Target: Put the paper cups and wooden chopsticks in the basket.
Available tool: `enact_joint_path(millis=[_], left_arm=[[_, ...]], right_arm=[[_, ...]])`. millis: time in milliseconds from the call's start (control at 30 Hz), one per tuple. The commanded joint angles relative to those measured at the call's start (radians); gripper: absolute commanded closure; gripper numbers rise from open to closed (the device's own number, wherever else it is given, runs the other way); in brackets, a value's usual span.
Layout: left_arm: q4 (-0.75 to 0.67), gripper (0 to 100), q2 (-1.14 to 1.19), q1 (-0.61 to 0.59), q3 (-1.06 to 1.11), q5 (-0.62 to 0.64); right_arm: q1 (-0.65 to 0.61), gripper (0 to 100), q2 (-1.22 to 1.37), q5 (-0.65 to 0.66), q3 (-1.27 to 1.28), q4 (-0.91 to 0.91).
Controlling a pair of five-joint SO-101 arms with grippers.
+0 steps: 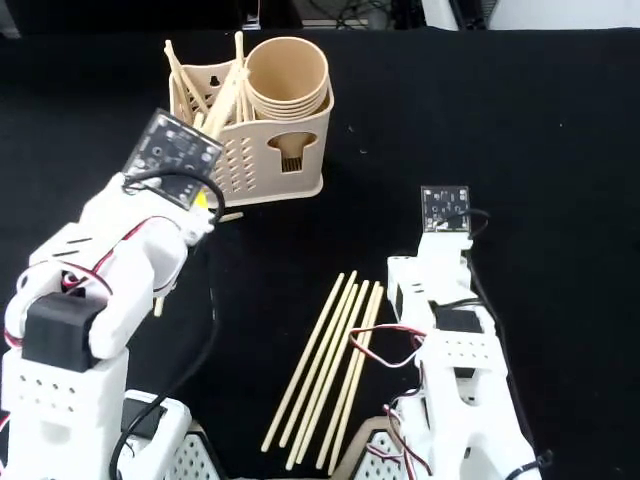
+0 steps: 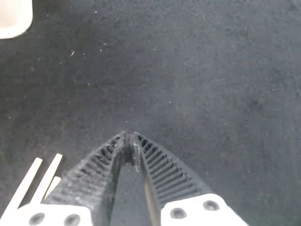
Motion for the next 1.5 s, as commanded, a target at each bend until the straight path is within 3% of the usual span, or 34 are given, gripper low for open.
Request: enact_joint_path(millis=[0,267,633,1067,1233,1467], left_arm=[[-0.077,97,-0.017,-0.01,-0.059,0.054],[-0.287,97,-0.008,-0.012,-0.05,0.164],[-0.33,97,-0.018,-0.012,0.018,0.169],[-0.68,97,-0.017,-0.012,0.022,0.186],[-0.888,97,0.017,-0.01,0.081,0.281],[-1.175,97,0.184,-0.042,0.182,0.288]], right_arm=[[0.006,97.7,-0.013,0.012,-0.005,-0.018],[0.006,97.7,-0.013,0.012,-0.005,-0.018],[0.006,97.7,-0.013,0.012,-0.005,-0.018],[0.006,97.7,-0.013,0.012,-0.005,-0.02],[0.006,97.7,-0.013,0.012,-0.005,-0.02],[0.006,97.7,-0.013,0.012,-0.005,-0.02]])
